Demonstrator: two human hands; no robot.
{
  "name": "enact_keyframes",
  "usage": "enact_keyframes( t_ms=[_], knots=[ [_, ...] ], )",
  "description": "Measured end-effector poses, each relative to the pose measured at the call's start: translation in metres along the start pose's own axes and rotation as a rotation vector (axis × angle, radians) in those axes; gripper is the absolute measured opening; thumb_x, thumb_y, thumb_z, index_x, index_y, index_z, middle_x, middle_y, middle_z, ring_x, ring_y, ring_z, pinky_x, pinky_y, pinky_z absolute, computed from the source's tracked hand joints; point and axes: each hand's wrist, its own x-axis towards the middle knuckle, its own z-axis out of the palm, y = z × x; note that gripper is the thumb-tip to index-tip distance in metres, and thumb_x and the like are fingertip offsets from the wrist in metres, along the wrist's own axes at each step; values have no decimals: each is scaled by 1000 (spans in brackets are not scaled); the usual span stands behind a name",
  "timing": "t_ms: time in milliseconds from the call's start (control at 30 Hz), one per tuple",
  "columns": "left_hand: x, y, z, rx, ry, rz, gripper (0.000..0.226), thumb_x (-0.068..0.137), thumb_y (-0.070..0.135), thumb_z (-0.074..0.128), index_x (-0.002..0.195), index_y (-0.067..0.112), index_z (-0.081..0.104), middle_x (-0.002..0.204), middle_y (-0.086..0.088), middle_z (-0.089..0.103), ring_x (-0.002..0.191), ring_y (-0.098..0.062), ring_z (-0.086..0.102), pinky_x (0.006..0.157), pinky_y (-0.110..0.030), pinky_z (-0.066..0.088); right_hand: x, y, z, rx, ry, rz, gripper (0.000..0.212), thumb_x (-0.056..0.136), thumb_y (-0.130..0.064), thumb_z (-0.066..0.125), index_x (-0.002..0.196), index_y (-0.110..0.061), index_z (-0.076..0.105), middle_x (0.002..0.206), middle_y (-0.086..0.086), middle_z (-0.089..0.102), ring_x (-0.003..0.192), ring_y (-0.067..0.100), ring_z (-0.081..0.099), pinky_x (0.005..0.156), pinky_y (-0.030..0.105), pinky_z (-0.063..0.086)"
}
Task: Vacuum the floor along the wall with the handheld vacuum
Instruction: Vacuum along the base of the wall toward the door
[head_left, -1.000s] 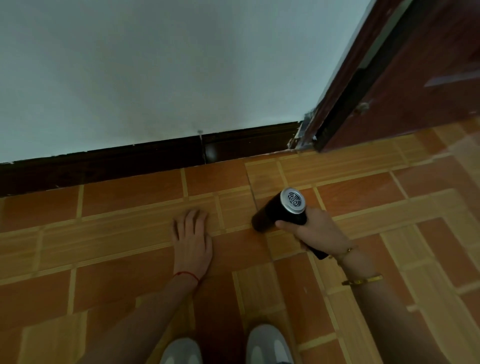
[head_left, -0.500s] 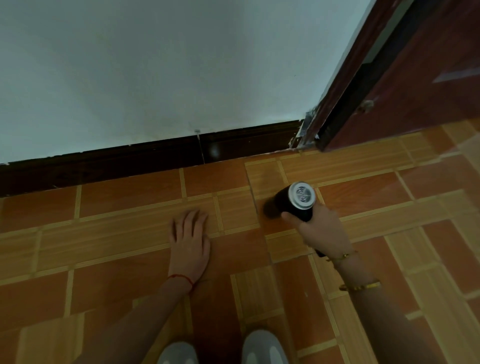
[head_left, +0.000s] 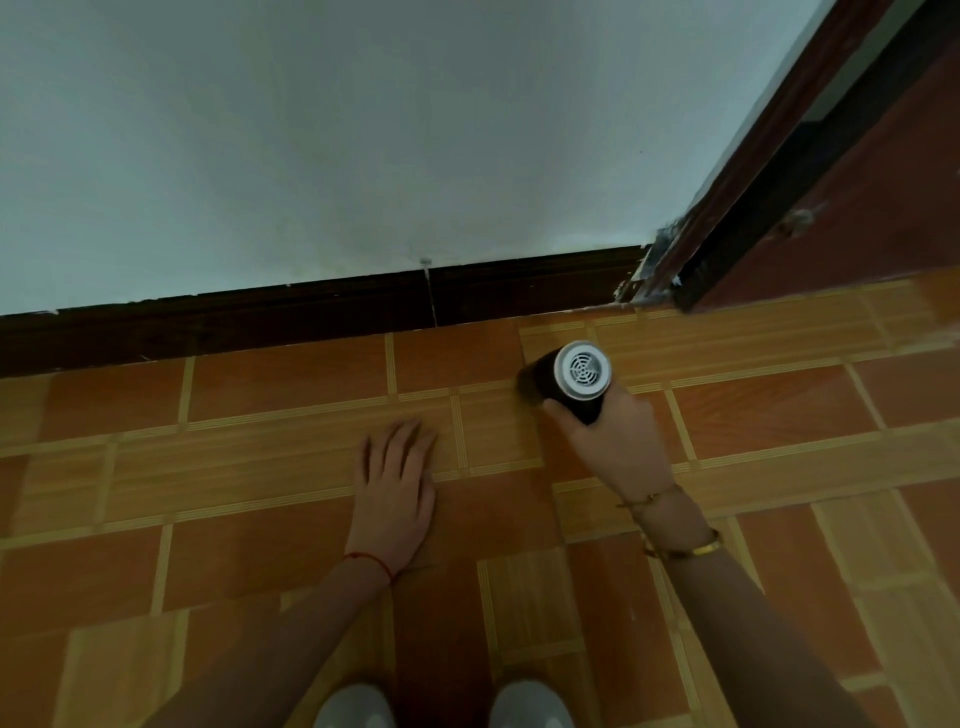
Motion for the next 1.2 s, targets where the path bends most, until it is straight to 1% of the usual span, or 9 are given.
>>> enact_keyframes(
  t_ms=[67, 167, 267, 333, 467, 700, 967, 1067, 1200],
  knots=[
    [-2, -5, -4, 4, -20, 25, 49, 97, 29, 29, 143, 18, 41, 150, -6, 39, 144, -26, 29, 118, -57, 20, -4, -7, 6, 21, -90, -19, 57, 80, -46, 73, 124, -15, 56, 103, 0, 69, 96, 17, 65, 75, 24, 52],
    [-7, -11, -12, -12, -34, 22, 47, 98, 30, 27, 140, 18, 45, 148, -5, 42, 142, -23, 31, 120, -52, 18, -8, -17, 13, 104, -222, 8, 29, 81, -44, 73, 96, -21, 63, 75, -9, 64, 69, 5, 62, 60, 14, 43],
    [-14, -13, -22, -54, -15, -9, 45, 98, 29, 28, 137, 19, 48, 141, -3, 48, 136, -22, 37, 119, -47, 22, -13, -26, 16, 320, -313, 115, 26, 83, -37, 72, 74, -16, 61, 58, 5, 63, 48, 15, 60, 54, 27, 50],
    [-17, -15, -30, -89, 21, -43, 43, 97, 29, 31, 133, 18, 52, 135, -2, 52, 131, -22, 41, 115, -47, 30, -15, -36, 13, 473, -355, 216, 27, 85, -33, 72, 77, -9, 61, 59, 11, 62, 46, 21, 59, 52, 30, 52],
    [-18, -23, -47, -108, 89, -121, 36, 92, 20, 48, 128, 19, 52, 129, -2, 55, 126, -20, 39, 109, -45, 33, -16, -53, 7, 842, -464, 409, 24, 86, -28, 69, 92, -6, 61, 61, 6, 59, 45, 17, 55, 44, 25, 49],
    [-13, -27, -64, -120, 114, -234, 41, 89, 13, 58, 130, 14, 54, 130, -5, 54, 126, -25, 41, 111, -47, 30, -23, -59, 12, 1001, -651, 407, 26, 87, -35, 62, 79, -11, 57, 62, 3, 53, 47, 15, 48, 46, 23, 44],
    [-21, -18, -59, -127, 75, -238, 40, 92, 17, 56, 132, 16, 53, 132, -3, 53, 127, -24, 41, 116, -43, 20, -35, -49, 27, 1039, -608, 383, 35, 89, -42, 60, 104, -11, 58, 71, 8, 57, 51, 18, 51, 51, 28, 46],
    [-22, -10, -60, -149, 44, -238, 38, 93, 18, 55, 131, 16, 53, 133, -3, 52, 128, -22, 39, 114, -44, 24, -38, -44, 29, 1039, -547, 367, 42, 91, -41, 57, 120, -10, 57, 79, 8, 67, 56, 18, 58, 54, 28, 52],
    [-18, -3, -61, -198, 25, -238, 39, 94, 18, 54, 132, 19, 52, 132, 0, 52, 126, -19, 39, 109, -39, 30, -37, -38, 31, 1031, -485, 415, 52, 84, -44, 62, 120, -7, 59, 84, 9, 68, 65, 20, 63, 64, 30, 56]
  ],
)
